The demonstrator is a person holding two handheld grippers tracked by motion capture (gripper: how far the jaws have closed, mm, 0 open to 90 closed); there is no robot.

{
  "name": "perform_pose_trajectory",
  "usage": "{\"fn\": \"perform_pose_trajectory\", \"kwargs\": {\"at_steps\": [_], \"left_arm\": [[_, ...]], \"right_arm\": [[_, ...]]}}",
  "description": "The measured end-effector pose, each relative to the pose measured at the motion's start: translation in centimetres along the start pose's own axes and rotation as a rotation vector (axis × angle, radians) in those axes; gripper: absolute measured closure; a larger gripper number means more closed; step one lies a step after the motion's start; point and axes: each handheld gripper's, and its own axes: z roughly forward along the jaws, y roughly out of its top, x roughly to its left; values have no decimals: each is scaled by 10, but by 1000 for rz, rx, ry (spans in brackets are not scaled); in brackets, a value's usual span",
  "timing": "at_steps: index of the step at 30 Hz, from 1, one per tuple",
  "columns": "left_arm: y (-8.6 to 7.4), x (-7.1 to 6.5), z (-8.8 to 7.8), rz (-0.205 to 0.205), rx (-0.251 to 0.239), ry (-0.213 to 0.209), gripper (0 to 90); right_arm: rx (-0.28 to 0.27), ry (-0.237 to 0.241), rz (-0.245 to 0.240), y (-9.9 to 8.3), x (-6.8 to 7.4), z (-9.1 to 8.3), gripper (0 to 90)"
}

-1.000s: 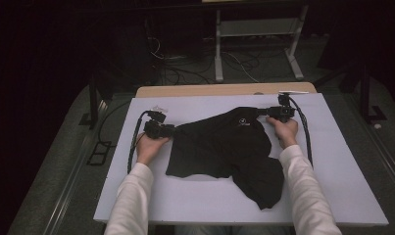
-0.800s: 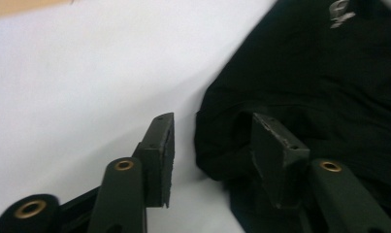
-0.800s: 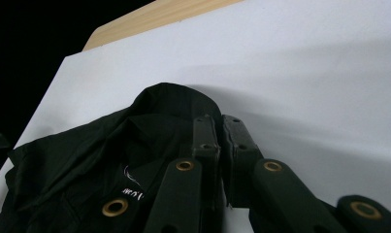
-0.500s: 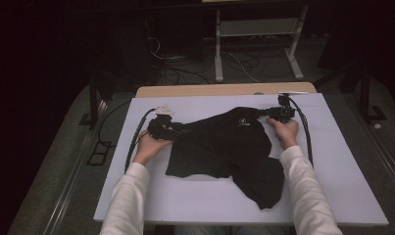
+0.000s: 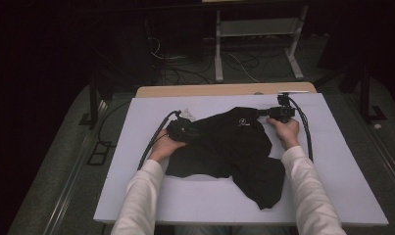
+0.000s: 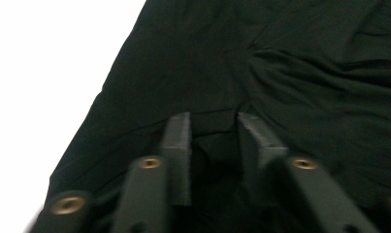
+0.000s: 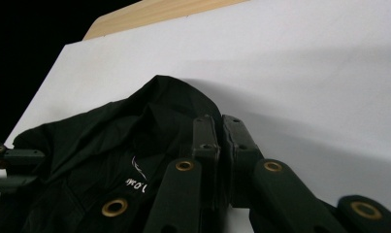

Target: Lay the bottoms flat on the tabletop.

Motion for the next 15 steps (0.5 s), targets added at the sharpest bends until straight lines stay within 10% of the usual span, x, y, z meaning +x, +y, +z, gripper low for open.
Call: {"fn": "perform_pose_trajectory", "kwargs": {"at_steps": [9, 15], "left_arm": [[12, 18, -13, -92, -24, -6, 857], [21, 54, -28, -318, -151, -37, 858]], "right_arm": [[0, 6, -21, 2, 4, -4, 840], [-16, 9, -25, 4, 7, -8, 839]]}}
